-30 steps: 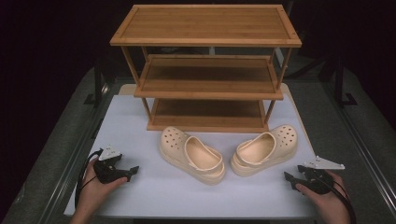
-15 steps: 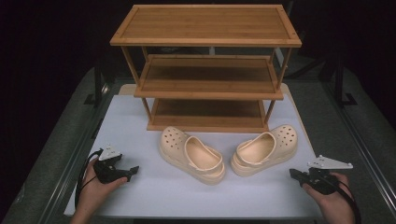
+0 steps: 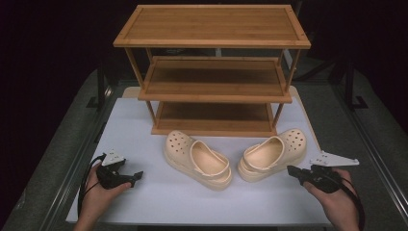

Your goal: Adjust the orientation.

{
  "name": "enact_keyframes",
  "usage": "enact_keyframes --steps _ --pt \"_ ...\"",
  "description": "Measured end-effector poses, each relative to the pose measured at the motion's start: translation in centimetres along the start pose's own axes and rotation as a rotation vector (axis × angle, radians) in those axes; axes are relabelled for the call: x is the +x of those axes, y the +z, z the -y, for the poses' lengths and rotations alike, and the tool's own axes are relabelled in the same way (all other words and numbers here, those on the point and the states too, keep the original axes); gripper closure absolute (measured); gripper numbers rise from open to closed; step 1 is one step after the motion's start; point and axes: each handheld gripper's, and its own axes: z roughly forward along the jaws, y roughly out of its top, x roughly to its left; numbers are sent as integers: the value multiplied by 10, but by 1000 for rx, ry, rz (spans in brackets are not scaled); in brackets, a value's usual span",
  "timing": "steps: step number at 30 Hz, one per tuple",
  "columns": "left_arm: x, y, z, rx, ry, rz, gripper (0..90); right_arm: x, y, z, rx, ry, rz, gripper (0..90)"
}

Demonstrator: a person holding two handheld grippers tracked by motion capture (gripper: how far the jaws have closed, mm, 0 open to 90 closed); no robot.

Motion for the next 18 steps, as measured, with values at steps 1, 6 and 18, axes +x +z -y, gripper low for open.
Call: enact_keyframes --steps 1,6,18 --pt "0 0 0 -2 0 0 118 3 1 -5 -8 -11 -10 896" --pt "-1 -2 0 -7 1 -1 172 9 5 -20 -34 -29 -36 896" --pt "-12 -22 -19 -61 -25 78 751 38 41 -58 -37 -104 -129 895"
